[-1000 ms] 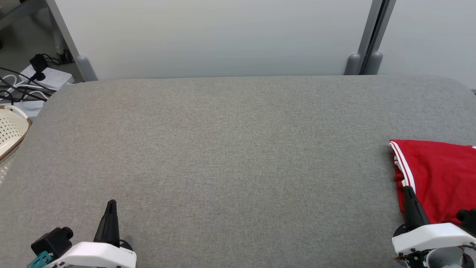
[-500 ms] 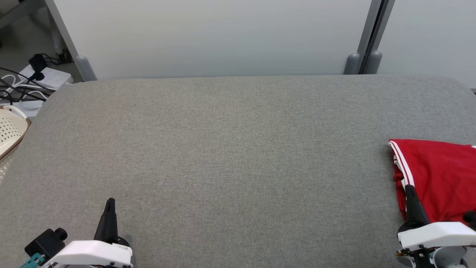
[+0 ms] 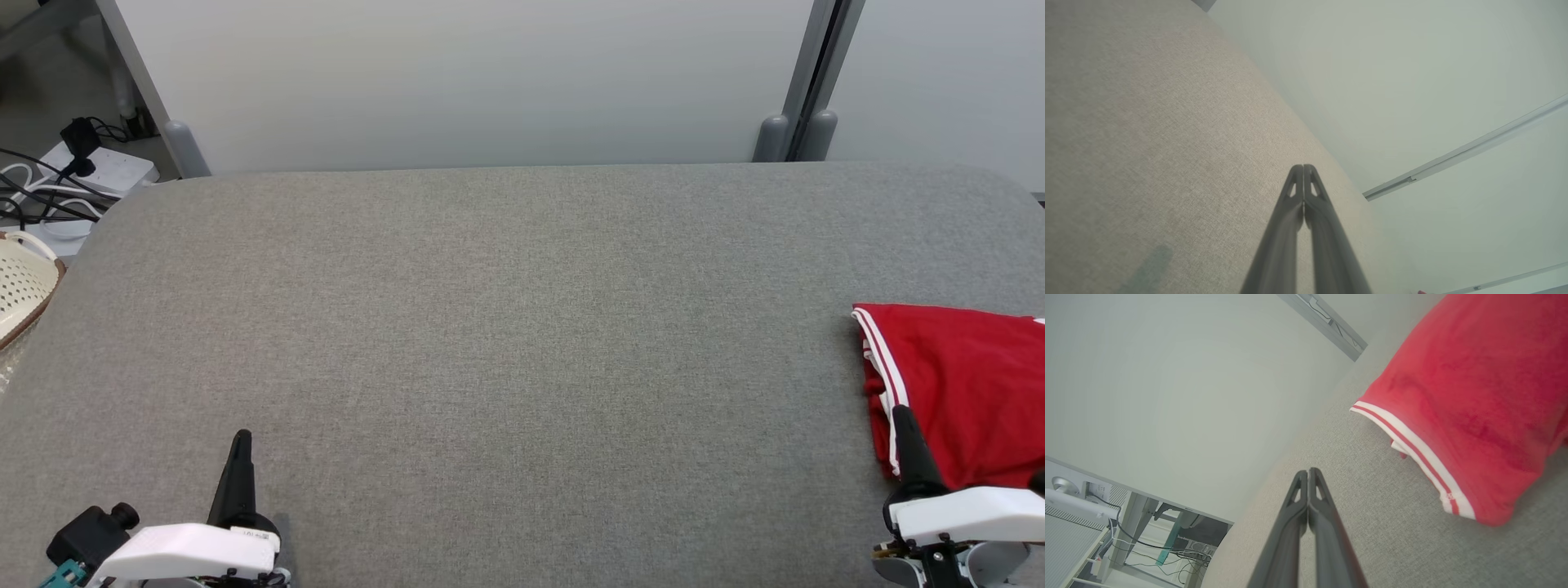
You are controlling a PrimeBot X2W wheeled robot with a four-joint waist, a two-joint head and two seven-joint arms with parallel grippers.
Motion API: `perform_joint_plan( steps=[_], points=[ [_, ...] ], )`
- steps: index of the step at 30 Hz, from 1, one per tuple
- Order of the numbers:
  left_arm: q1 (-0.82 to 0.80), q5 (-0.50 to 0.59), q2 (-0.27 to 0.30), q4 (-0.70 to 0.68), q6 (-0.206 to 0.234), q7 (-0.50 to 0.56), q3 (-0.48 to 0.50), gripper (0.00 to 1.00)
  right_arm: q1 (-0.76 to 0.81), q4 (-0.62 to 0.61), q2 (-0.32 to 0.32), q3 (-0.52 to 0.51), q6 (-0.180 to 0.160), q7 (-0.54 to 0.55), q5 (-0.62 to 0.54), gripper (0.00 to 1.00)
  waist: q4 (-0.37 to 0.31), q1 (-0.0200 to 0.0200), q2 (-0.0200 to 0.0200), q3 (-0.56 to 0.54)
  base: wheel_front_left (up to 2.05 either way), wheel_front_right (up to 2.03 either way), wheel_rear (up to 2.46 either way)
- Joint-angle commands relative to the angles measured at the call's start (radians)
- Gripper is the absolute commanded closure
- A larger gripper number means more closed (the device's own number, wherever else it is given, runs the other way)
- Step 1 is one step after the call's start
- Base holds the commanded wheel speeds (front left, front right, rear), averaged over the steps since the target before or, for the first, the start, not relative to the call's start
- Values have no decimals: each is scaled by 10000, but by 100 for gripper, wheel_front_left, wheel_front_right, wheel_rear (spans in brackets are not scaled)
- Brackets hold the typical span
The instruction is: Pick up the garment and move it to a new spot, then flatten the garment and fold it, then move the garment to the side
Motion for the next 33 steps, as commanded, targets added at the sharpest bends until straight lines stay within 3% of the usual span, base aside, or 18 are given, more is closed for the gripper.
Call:
perform_joint_plan(
  steps=[1, 33],
  points=[
    [-420, -328, 188, -348, -46, 38, 145, 100, -189, -372, -149, 85, 1, 118, 304, 100, -2, 0, 0, 1, 0, 0, 0],
    [-466, -4132, 229, -835, -66, 979, 151, 100, -77, -830, -170, -42, 0, 1036, 4009, 100, -55, 0, 0, 43, 0, 0, 0]
  ],
)
